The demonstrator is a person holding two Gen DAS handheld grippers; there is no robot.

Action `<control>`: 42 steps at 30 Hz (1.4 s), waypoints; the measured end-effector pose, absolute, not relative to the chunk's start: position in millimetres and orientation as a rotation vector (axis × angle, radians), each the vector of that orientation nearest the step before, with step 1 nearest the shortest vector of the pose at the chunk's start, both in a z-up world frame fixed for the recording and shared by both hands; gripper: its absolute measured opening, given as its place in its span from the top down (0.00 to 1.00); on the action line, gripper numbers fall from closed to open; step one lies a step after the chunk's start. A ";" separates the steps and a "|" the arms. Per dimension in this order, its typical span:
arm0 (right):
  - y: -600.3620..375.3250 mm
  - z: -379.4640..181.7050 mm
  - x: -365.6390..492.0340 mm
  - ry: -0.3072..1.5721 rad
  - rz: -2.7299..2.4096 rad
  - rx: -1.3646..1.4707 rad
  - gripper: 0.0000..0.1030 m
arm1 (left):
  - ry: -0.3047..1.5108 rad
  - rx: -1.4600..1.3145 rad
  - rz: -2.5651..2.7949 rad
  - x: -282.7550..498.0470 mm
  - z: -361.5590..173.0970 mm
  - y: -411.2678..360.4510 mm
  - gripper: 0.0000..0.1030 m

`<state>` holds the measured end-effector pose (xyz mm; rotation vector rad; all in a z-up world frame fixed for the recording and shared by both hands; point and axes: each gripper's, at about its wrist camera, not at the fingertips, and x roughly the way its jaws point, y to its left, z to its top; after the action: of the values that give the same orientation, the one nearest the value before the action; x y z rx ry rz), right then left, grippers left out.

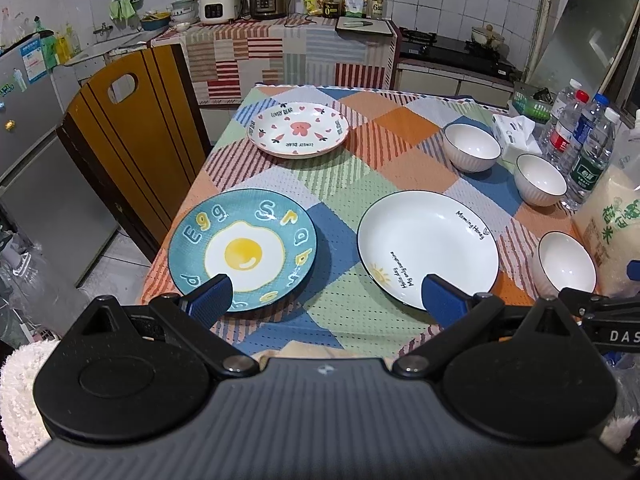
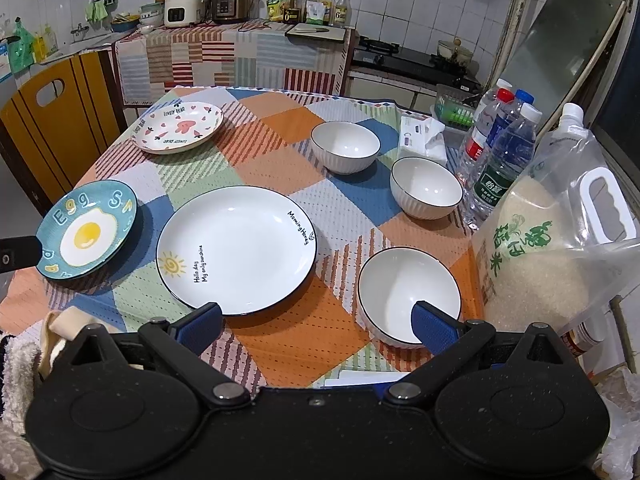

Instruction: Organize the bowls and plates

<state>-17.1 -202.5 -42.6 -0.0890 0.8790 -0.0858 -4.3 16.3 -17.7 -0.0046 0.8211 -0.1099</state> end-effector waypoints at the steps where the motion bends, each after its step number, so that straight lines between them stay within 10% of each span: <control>1: -202.9 -43.2 -16.0 0.880 -0.083 -0.090 0.01 | 0.826 -0.004 -0.116 -2.9 -18.1 15.3 0.01; 15: -257.7 -58.1 63.5 0.750 0.232 -0.010 0.02 | 0.948 -0.038 -0.167 74.5 -53.3 -9.3 0.03; 29: -283.0 -151.6 151.6 0.985 0.348 0.107 0.36 | 1.036 -0.064 -0.245 115.9 -130.7 -25.8 0.05; 42: -283.7 -182.8 170.2 1.051 0.363 0.129 0.76 | 1.151 -0.116 -0.279 126.3 -173.0 -32.8 0.55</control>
<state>170.2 -283.7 -182.8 0.1287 1.0510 0.3625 126.3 -32.8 -173.0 -0.1157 1.1506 -0.2792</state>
